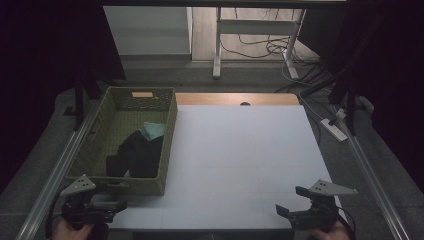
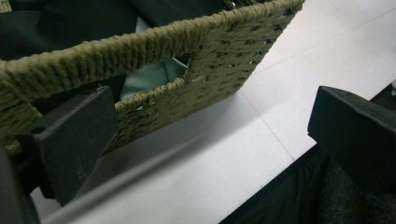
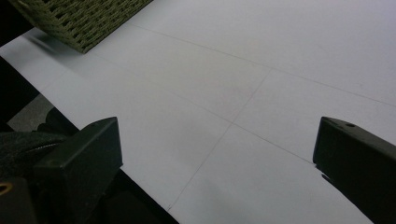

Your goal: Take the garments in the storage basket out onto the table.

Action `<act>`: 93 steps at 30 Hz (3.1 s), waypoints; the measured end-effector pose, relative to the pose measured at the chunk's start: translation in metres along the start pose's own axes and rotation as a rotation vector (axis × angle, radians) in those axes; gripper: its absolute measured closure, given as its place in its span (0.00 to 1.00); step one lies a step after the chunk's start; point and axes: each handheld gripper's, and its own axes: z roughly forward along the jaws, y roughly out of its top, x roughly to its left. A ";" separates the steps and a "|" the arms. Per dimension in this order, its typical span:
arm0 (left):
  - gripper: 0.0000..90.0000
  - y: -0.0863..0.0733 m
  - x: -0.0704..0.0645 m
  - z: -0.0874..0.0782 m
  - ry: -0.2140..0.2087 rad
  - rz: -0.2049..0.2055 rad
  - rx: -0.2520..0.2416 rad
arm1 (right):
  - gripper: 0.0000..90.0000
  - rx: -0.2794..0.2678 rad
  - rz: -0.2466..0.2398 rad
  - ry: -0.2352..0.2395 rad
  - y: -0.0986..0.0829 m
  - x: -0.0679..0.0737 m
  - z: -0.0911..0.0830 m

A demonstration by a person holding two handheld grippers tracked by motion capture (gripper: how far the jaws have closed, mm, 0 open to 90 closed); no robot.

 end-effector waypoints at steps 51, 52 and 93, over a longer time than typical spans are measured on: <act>0.00 0.029 -0.002 -0.003 -0.064 0.140 -0.060 | 0.02 0.060 -0.035 0.062 0.001 0.001 0.006; 0.00 0.030 -0.001 -0.002 -0.066 0.141 -0.061 | 0.02 0.061 -0.033 0.062 0.001 0.001 0.006; 0.00 0.113 0.031 0.042 -0.028 0.076 -0.030 | 0.02 0.074 -0.023 0.074 0.002 -0.001 0.007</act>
